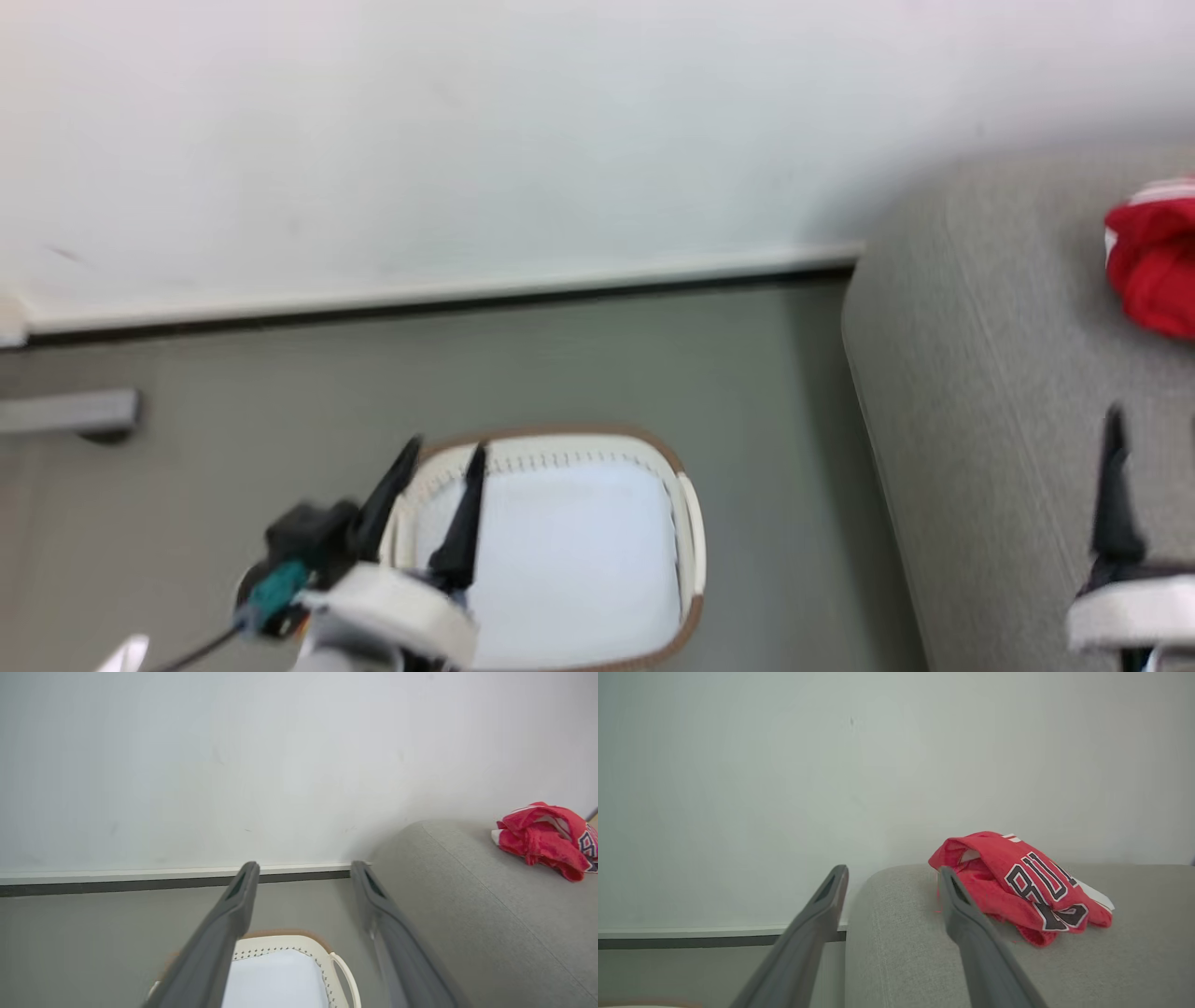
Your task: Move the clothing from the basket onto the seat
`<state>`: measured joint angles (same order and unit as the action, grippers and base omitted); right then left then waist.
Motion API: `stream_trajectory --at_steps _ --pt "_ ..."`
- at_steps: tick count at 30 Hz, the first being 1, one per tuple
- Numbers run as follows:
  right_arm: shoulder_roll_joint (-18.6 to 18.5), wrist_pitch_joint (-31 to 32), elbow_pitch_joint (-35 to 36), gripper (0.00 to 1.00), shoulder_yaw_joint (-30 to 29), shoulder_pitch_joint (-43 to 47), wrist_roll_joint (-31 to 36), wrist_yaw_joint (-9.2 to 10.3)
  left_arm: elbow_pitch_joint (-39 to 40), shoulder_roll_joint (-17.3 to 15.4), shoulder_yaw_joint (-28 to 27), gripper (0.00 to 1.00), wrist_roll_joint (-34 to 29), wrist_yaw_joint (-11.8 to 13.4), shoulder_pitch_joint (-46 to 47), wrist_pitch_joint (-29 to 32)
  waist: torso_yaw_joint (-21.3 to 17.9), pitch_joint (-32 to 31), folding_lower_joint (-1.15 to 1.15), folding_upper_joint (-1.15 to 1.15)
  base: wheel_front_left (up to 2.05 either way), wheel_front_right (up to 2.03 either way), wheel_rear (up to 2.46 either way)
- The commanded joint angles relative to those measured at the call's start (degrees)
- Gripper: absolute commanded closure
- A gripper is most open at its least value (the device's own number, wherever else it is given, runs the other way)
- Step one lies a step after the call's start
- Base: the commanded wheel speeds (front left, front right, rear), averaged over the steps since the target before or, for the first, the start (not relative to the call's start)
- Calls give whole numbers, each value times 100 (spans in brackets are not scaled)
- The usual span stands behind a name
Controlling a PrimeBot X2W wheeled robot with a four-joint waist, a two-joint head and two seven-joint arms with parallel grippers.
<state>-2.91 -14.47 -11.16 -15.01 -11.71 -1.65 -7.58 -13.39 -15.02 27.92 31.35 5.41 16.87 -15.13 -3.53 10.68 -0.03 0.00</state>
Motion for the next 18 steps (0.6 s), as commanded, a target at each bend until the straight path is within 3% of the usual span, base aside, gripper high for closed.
stream_trajectory --at_steps 1,10,18 --pt "-7 -33 -32 0 90 246 -108 17 -36 7 -108 0 -133 7 -235 0 314 -616 3 0 0 0 0" --pt "-8 -73 -32 0 519 1401 -231 17 -267 195 -842 0 -754 -252 -1259 -1 610 -1268 3 0 0 0 0" --pt "-10 -75 -307 0 861 1684 -377 17 -519 449 -1358 0 -1341 -513 -1622 -1 649 -1463 3 0 0 0 0"
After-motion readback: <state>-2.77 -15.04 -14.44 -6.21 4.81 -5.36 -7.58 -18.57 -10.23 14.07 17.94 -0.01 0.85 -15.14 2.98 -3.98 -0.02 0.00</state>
